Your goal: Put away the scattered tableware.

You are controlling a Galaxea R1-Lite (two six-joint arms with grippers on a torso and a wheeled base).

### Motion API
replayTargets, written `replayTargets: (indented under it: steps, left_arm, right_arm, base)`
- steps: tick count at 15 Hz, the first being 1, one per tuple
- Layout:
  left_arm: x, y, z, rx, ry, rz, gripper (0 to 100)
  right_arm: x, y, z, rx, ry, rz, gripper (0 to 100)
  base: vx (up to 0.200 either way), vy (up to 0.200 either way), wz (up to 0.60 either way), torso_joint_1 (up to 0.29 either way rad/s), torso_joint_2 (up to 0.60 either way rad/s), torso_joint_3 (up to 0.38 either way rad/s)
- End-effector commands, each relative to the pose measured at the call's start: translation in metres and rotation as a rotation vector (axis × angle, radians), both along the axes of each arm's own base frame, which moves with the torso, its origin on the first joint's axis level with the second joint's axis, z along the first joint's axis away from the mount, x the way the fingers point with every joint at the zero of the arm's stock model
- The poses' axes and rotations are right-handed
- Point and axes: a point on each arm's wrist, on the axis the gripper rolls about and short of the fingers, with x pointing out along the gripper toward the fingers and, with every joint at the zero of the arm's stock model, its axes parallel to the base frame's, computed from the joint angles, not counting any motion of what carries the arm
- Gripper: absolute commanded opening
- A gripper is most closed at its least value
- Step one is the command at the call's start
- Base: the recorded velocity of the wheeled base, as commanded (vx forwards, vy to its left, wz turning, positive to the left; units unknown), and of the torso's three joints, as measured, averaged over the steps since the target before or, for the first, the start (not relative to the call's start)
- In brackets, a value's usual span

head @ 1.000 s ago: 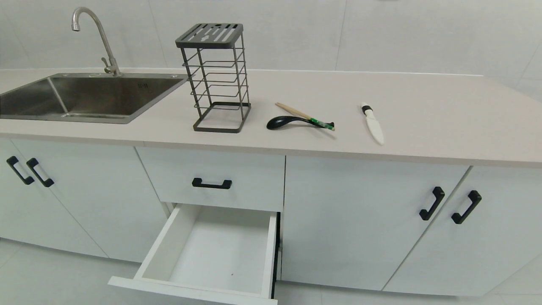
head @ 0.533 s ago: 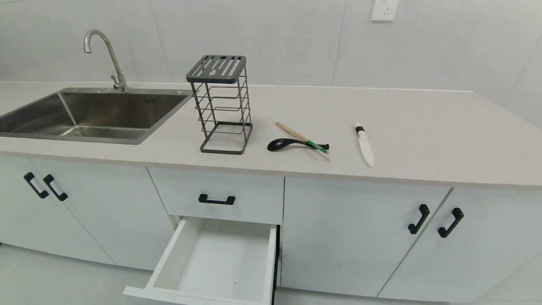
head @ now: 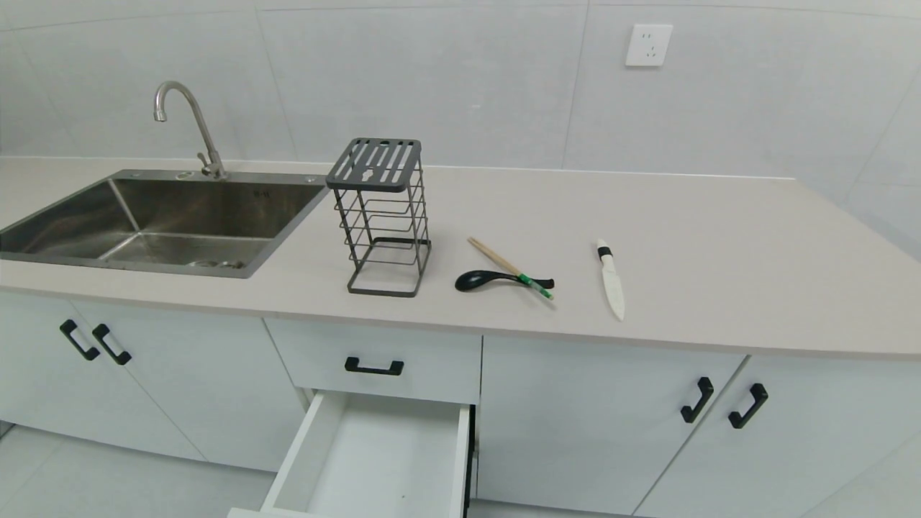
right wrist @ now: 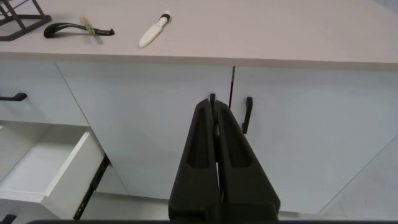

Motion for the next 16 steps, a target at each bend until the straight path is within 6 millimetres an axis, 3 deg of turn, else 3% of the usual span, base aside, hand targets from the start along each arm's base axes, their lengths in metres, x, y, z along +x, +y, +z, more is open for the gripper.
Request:
replayTargets:
  steps: [1,3,4,10,11,12,13,14,16]
  left_arm:
    - [0.0,0.0,0.0,0.0,0.002,0.0,100]
    - [0.0,0.0,0.0,0.0,0.002,0.0,100]
    - [0.0,0.0,0.0,0.0,0.002,0.0,100]
    - [0.0,0.0,0.0,0.0,0.002,0.0,100]
    - [0.0,0.0,0.0,0.0,0.002,0.0,100]
    - [0.0,0.0,0.0,0.0,0.001,0.0,100]
    - [0.0,0.0,0.0,0.0,0.002,0.0,100]
    - [0.0,0.0,0.0,0.0,0.001,0.0,100]
    - [0.0,0.0,0.0,0.0,0.002,0.0,100]
  right_arm:
    - [0.0,0.0,0.0,-0.002,-0.001,0.001,0]
    - [0.0,0.0,0.0,-0.002,-0.001,0.001,0]
    - [0.0,0.0,0.0,-0.003,-0.001,0.001,100]
    - [0.0,0.0,0.0,-0.034,-0.003,0.009,100]
    - [-0.003,0.0,0.019,-0.051,-0.094,0.001,100]
    - [-0.009,0.001,0.061,-0.061,-0.218,-0.018,100]
    - [-0.002,0.002,0.108,-0.081,-0.256,0.009,100]
    - [-0.001,0.003,0.123,-0.1,-0.275,0.047,100]
    - [0.017,0.004,0.124,-0.092,-0.161,0.131,100]
  base:
    - [0.0,0.0,0.0,0.061,-0.12,-0.061]
    - [0.0,0.0,0.0,0.018,-0.03,-0.018]
    - [0.0,0.0,0.0,0.0,0.0,0.0]
    - [0.0,0.0,0.0,0.0,0.0,0.0]
    - [0.0,0.0,0.0,0.0,0.0,0.0]
    - [0.0,0.0,0.0,0.0,0.0,0.0]
    - [0.0,0.0,0.0,0.0,0.0,0.0]
    - [0.0,0.0,0.0,0.0,0.0,0.0]
    - [0.0,0.0,0.0,0.0,0.0,0.0]
